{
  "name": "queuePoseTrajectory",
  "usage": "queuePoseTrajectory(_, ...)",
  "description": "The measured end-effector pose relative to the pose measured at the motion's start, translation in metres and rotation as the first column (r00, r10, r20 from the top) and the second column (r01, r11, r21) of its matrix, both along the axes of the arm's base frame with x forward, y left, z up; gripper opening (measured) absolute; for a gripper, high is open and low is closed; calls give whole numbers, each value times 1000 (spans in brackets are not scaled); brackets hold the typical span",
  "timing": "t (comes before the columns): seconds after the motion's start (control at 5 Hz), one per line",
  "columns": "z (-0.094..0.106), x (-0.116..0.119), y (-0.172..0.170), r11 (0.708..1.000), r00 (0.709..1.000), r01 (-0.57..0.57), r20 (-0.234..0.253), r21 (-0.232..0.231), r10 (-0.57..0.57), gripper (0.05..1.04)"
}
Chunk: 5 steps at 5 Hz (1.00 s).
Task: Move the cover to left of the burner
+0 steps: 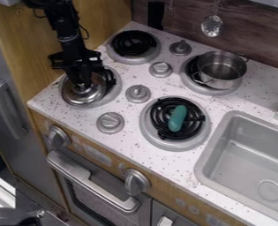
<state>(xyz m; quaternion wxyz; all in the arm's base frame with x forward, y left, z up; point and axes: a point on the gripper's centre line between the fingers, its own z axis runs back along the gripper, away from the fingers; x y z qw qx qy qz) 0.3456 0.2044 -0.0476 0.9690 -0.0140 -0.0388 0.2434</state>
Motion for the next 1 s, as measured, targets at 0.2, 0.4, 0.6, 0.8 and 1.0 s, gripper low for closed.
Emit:
queuePoseTrajectory(0.2, 1, -1, -9, 1000, 1000, 28, -11, 0, -28, 269)
queuePoseTrajectory(0.4, 4, 10, -26, 996, 996, 85, -9, -1, -85, 269)
queuePoseTrajectory(0.6, 23, 48, -48, 986, 984, 165, 71, 20, -166, 269)
queuePoseTrajectory(0.8, 48, 87, -66, 969, 957, 240, 155, 56, -246, 269)
queuePoseTrajectory(1.0, 29, 103, -67, 963, 955, 268, 120, 35, -271, 269)
